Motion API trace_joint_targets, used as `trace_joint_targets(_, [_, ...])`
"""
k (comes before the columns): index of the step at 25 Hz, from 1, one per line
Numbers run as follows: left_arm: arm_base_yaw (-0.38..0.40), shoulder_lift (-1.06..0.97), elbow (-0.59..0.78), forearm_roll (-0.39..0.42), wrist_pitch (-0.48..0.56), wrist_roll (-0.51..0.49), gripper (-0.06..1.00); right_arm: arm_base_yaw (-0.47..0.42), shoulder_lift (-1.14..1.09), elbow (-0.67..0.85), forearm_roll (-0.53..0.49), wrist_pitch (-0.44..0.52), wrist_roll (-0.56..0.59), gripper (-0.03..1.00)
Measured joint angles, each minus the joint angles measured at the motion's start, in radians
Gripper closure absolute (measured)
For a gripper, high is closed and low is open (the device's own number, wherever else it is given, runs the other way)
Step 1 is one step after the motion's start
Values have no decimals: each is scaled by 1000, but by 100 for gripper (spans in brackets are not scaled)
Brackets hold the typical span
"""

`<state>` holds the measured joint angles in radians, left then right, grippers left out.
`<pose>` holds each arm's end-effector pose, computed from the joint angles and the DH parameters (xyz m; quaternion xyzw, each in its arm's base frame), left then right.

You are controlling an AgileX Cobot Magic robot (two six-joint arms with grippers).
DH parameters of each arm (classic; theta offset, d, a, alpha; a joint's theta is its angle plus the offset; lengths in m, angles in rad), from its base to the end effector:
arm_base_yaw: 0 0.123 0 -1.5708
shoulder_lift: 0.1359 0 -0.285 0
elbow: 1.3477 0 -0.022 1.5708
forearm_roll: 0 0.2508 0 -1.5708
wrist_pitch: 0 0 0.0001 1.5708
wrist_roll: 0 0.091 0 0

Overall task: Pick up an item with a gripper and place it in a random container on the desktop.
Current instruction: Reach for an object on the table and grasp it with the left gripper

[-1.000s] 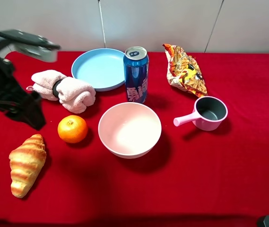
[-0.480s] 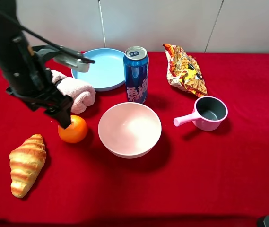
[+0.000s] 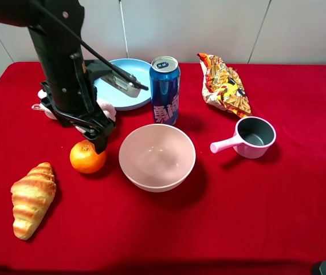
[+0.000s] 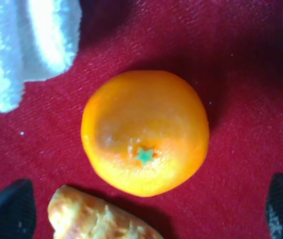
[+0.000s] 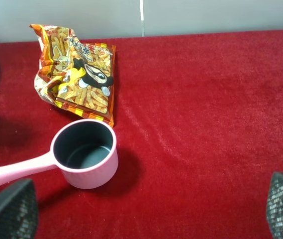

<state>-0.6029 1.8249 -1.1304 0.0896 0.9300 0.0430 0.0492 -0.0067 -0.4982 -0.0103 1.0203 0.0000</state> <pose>0.2755 -0.1817 0.1708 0.3418 0.9389 0.0303 0.0261 -0.0040 -0.0010 0.2801 -0.0206 0.8409 0.0081 0.5407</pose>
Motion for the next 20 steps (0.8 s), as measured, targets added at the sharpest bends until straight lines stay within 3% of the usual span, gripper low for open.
trace_joint_targets(15, [-2,79,8,24,-54,-14,4,0,0,0,0,0,0,27])
trace_joint_targets(20, [-2,95,60,23,-119,-15,4,0,0,0,0,0,0,27])
